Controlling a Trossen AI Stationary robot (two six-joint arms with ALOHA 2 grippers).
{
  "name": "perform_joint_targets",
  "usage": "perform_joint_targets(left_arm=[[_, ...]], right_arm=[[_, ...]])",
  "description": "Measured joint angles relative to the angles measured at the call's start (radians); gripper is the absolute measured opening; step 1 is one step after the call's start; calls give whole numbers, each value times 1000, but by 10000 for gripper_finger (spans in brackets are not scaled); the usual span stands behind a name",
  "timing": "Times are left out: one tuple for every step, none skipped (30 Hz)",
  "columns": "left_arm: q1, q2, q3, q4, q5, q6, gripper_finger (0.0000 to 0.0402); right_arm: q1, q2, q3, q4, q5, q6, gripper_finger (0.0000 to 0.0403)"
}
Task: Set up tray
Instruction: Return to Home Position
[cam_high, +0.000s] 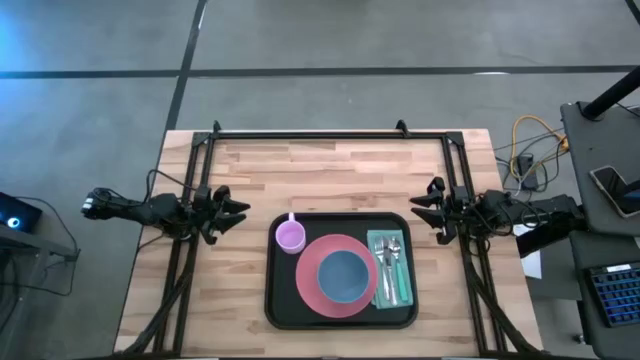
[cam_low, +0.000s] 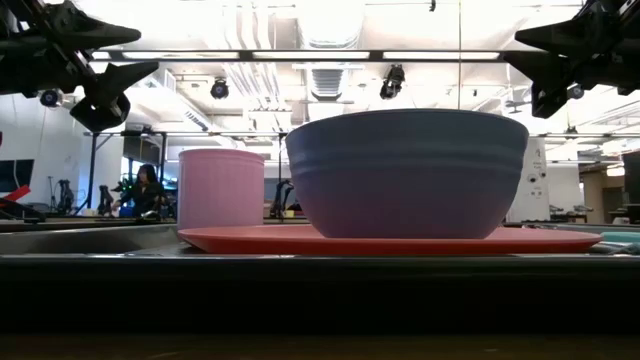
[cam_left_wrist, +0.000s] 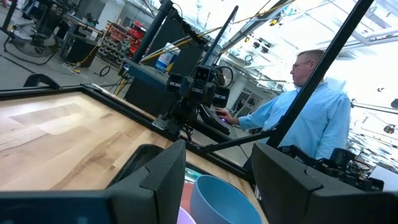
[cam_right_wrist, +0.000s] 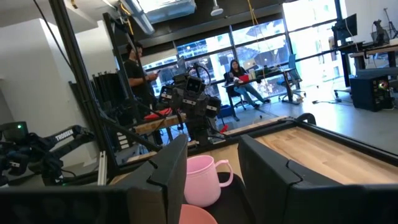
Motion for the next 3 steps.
perform_joint_targets(left_arm=[[0, 0, 0, 0, 0, 0, 166], [0, 0, 0, 0, 0, 0, 166], [0, 0, 0, 0, 0, 0, 166]], right_arm=[[0, 0, 0, 0, 0, 0, 135], [0, 0, 0, 0, 0, 0, 134], [0, 0, 0, 0, 0, 0, 133]])
